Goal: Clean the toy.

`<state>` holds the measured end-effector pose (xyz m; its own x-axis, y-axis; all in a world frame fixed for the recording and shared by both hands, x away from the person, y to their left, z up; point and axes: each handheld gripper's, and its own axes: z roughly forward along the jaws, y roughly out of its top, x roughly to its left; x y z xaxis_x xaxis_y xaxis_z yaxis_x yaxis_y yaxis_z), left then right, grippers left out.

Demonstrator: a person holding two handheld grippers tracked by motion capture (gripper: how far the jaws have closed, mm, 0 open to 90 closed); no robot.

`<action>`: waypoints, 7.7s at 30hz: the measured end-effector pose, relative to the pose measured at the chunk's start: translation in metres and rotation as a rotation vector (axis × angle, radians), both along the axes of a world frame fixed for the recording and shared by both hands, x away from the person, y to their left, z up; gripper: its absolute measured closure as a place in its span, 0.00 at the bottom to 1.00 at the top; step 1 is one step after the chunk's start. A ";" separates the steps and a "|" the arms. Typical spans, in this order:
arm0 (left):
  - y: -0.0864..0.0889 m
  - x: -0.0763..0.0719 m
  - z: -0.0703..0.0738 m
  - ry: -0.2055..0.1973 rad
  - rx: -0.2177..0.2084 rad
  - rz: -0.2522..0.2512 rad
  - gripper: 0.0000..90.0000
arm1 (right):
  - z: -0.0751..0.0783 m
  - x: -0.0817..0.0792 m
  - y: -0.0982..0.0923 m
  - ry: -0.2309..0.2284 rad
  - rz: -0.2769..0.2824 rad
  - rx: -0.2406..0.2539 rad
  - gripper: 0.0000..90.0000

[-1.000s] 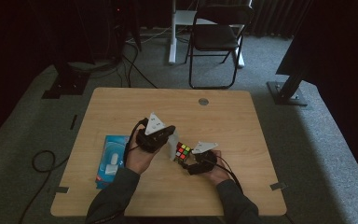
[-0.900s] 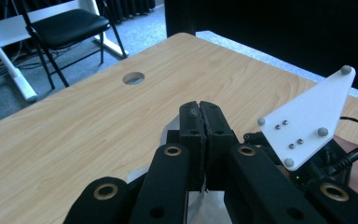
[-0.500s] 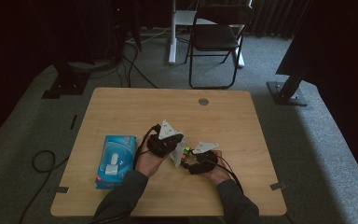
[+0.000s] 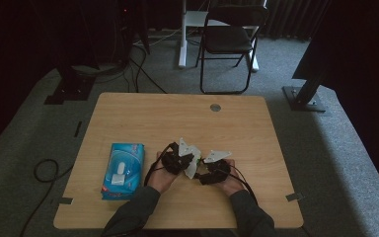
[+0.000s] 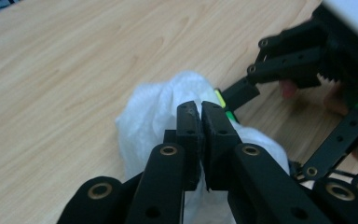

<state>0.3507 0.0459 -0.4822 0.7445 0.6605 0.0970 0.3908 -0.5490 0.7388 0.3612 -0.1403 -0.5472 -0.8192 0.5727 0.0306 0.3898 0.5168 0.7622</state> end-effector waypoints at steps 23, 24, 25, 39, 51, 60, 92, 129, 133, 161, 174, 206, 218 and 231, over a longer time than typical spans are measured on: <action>0.012 0.012 -0.004 0.072 -0.051 0.021 0.68 | 0.000 0.000 0.005 -0.020 -0.001 -0.001 0.36; 0.012 0.013 -0.004 0.076 -0.055 0.018 0.68 | 0.000 0.000 0.006 -0.021 -0.001 -0.002 0.36; 0.013 0.014 -0.005 0.080 -0.058 0.013 0.68 | 0.000 0.000 0.006 -0.021 -0.001 -0.002 0.36; 0.020 0.020 -0.007 0.129 -0.135 0.019 0.56 | 0.000 0.001 0.005 -0.015 0.003 0.002 0.36; 0.017 0.022 -0.011 0.140 -0.137 0.006 0.50 | 0.000 0.001 0.005 -0.014 0.004 -0.001 0.37; 0.016 0.024 -0.009 0.150 -0.127 0.000 0.59 | 0.000 0.000 0.006 -0.010 0.002 -0.005 0.37; 0.014 0.018 -0.001 0.059 -0.027 0.009 0.96 | 0.001 -0.003 0.004 -0.049 -0.021 0.003 0.38; -0.016 0.018 -0.004 0.043 -0.020 -0.086 0.96 | 0.001 -0.003 0.005 -0.054 -0.012 -0.004 0.39; -0.012 0.020 -0.004 0.042 -0.019 -0.064 0.96 | 0.001 -0.003 0.005 -0.056 -0.013 -0.005 0.38; 0.021 0.022 -0.004 0.037 -0.021 0.063 0.96 | 0.001 -0.002 0.004 -0.062 -0.024 -0.011 0.38; 0.005 0.010 -0.005 0.039 -0.036 -0.011 0.96 | 0.001 -0.003 0.004 -0.060 -0.026 -0.012 0.38; 0.021 0.004 -0.004 0.011 -0.003 0.038 0.96 | 0.001 -0.003 0.004 -0.058 -0.027 -0.009 0.38; 0.007 -0.008 -0.006 0.010 -0.019 -0.051 0.96 | 0.001 -0.003 0.004 -0.056 -0.026 -0.010 0.38; 0.020 0.001 -0.001 -0.025 -0.007 0.082 0.96 | 0.001 -0.003 0.004 -0.059 -0.022 -0.012 0.38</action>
<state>0.3520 0.0661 -0.4834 0.6855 0.7197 0.1102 0.4156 -0.5110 0.7524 0.3587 -0.1367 -0.5466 -0.8065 0.5907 -0.0242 0.3562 0.5180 0.7777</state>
